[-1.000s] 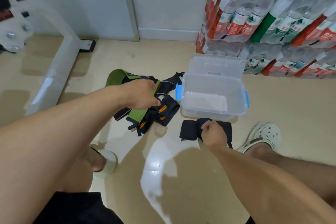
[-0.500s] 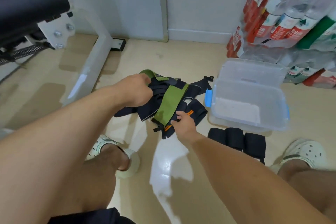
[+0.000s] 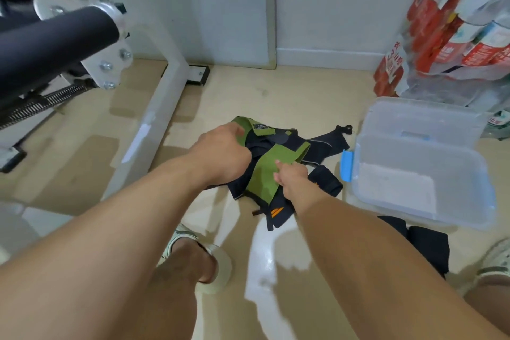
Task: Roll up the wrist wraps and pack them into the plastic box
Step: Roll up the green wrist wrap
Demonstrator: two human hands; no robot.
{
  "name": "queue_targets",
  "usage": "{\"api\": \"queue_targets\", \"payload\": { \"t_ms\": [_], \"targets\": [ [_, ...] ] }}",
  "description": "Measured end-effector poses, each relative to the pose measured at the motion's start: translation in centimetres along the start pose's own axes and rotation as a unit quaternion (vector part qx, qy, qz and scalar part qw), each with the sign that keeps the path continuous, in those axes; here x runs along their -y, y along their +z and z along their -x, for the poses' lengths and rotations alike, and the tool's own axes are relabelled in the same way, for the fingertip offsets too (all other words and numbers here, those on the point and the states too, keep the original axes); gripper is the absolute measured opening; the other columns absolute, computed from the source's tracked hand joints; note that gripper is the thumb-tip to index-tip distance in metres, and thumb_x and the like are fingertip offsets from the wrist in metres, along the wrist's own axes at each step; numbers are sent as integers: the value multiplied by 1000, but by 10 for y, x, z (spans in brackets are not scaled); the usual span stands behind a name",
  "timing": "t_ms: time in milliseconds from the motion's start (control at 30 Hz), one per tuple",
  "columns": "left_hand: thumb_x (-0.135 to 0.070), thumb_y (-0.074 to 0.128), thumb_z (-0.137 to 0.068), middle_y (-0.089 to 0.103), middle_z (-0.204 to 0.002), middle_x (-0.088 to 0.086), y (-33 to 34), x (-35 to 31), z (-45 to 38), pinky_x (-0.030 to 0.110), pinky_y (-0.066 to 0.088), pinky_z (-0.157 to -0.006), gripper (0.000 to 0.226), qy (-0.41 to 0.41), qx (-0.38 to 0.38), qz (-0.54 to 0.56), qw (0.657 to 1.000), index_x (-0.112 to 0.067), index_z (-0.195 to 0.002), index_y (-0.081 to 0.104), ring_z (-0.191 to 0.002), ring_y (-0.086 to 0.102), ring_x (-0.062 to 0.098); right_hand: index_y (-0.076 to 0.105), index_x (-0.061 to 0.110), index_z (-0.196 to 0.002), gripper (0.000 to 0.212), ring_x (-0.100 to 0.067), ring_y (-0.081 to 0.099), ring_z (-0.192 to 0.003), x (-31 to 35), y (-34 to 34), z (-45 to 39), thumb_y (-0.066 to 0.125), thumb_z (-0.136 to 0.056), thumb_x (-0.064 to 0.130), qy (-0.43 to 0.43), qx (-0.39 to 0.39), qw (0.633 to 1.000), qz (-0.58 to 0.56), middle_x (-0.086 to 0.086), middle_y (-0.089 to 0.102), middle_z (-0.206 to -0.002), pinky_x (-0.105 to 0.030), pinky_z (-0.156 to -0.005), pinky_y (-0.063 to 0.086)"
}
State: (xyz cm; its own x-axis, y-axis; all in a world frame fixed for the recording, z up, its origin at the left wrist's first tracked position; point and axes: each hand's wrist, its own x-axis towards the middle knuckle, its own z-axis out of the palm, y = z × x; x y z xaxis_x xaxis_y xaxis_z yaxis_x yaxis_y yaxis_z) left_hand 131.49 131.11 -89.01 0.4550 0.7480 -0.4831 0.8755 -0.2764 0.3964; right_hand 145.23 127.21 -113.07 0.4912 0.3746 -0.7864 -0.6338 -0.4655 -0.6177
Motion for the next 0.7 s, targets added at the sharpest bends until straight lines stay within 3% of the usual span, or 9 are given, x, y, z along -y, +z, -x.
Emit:
{"api": "queue_targets", "payload": {
  "t_ms": [100, 133, 167, 200, 233, 333, 433, 633, 700],
  "targets": [
    [-21, 55, -96, 50, -148, 1, 0, -7, -1, 29, 40, -95, 55, 9, 1, -15, 1000, -27, -149, 42, -132, 49, 26, 47, 17, -149, 55, -25, 70, -97, -7, 1, 8, 65, -99, 29, -84, -37, 988, 124, -7, 61, -137, -43, -93, 57],
    [-20, 55, -96, 50, -148, 2, 1, -9, 0, 29, 41, -96, 55, 14, 1, -20, 1000, -26, -149, 42, -132, 49, 26, 60, 19, -133, 36, -26, 68, -100, -9, -2, 16, 64, -98, 31, -118, -31, 979, 164, -4, 63, -131, -44, -92, 56],
    [-20, 55, -96, 51, -148, 3, 1, -11, 1, 29, 41, -96, 55, 18, 2, -23, 1000, -25, -149, 42, -131, 50, 26, 62, 21, -103, 11, -24, 64, -88, -10, -6, 26, 64, -98, 31, -155, -26, 968, 195, -1, 64, -109, -38, -80, 54],
    [-19, 55, -97, 52, -147, 3, 1, -13, 3, 28, 42, -95, 54, 21, 2, -23, 1000, -24, -149, 42, -130, 51, 26, 50, 24, -80, 22, -20, 52, -76, -9, -10, 35, 63, -98, 29, -184, -25, 961, 207, 5, 54, -87, -31, -65, 45],
    [-17, 54, -97, 52, -146, 4, 1, -14, 4, 27, 43, -93, 54, 25, 2, -22, 999, -24, -149, 42, -128, 52, 26, 39, 28, -72, 34, -18, 42, -72, -9, -16, 40, 62, -97, 27, -220, -25, 950, 219, 8, 43, -77, -27, -59, 35],
    [-13, 53, -97, 53, -145, 3, -1, -14, 11, 25, 39, -88, 54, 42, -3, -31, 999, -22, -149, 42, -126, 53, 25, 46, 16, -78, 18, -21, 49, -77, 15, -31, 73, 56, -84, 29, -295, -24, 940, 170, 1, 54, -83, -35, -70, 43],
    [-9, 52, -97, 54, -144, 3, -4, -14, 20, 24, 38, -85, 55, 64, -4, -35, 997, -22, -149, 41, -120, 57, 23, 45, 2, -77, 23, -21, 42, -69, 46, -51, 102, 51, -76, 25, -342, -15, 933, 109, -7, 49, -74, -37, -65, 38],
    [-19, 65, -95, 47, -153, 1, -7, -14, 42, 22, 34, -99, 61, 118, 6, -34, 992, -22, -151, 40, -136, 47, 20, 45, -12, -79, 25, -24, 43, -70, 86, -83, 172, 44, -70, 11, -380, 125, 913, 75, -11, 47, -74, -38, -65, 34],
    [-26, 72, -91, 47, -153, 1, -4, -17, 46, 21, 33, -99, 69, 132, 22, -33, 990, -22, -151, 39, -136, 47, 20, 50, -8, -76, 22, -23, 46, -66, 94, -87, 196, 44, -65, 9, -369, 165, 912, 76, -11, 47, -70, -32, -61, 36]
  ]
}}
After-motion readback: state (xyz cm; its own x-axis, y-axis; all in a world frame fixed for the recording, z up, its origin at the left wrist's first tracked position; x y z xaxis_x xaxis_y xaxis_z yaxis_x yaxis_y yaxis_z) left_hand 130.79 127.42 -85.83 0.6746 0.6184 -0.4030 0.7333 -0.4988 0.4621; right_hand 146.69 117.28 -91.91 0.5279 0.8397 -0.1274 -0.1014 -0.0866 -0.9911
